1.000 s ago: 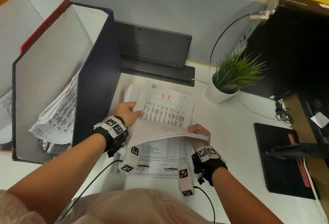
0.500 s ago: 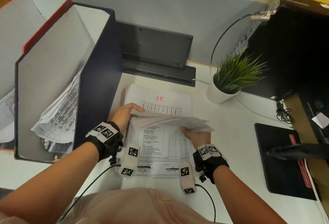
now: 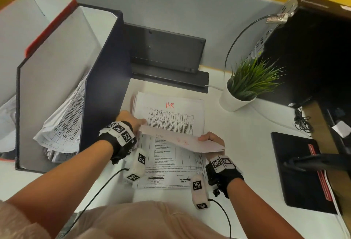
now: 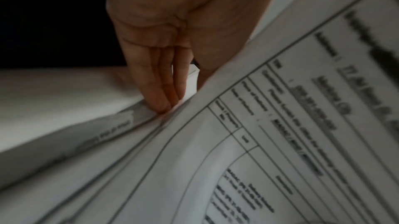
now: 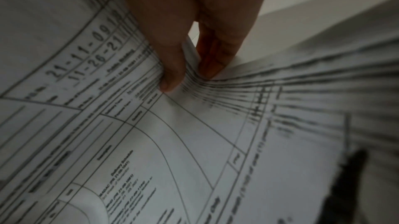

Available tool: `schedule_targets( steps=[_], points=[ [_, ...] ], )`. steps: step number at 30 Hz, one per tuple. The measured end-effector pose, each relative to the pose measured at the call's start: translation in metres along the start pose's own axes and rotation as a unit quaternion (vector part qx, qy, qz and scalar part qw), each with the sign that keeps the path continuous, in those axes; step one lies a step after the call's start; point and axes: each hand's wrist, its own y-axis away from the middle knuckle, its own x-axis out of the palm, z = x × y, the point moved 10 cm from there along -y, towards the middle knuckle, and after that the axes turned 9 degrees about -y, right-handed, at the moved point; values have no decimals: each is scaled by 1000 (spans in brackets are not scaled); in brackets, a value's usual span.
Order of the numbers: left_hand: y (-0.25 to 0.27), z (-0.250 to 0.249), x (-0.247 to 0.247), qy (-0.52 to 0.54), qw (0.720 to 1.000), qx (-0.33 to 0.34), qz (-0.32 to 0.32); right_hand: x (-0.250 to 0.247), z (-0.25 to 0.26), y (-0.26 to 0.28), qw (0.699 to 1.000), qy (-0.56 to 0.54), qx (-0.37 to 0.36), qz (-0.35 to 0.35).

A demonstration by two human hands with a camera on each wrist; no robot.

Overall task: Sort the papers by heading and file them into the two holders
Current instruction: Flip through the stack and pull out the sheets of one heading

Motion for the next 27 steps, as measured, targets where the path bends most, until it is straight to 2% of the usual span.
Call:
schedule_targets(
  steps=[4, 7, 14, 17, 20, 22, 24, 27],
  points=[
    [1, -6, -2, -22, 1000, 3, -15, 0, -10, -1, 995, -75, 57, -13],
    [3, -13, -3, -53, 998, 26, -25, -1, -10, -1, 995, -84, 56, -17],
    [1, -23, 0, -104, 985, 126, -60, -2, -6, 3, 996, -33, 73, -33],
    [8, -30, -2, -113, 972, 183, -97, 1, -6, 8, 992, -70, 100, -25],
    [22, -36, -6, -4, 959, 258, -120, 1, -3, 12, 991, -99, 85, -33],
    [29, -37, -3, 60, 953, 282, -94, -1, -3, 10, 994, -62, 78, -36],
    [29, -33, 2, 110, 956, 266, -51, -3, -1, 7, 998, -15, 48, -36],
    [23, -23, 12, 213, 956, 198, 35, -4, 8, 4, 997, 71, -15, -36]
  ],
)
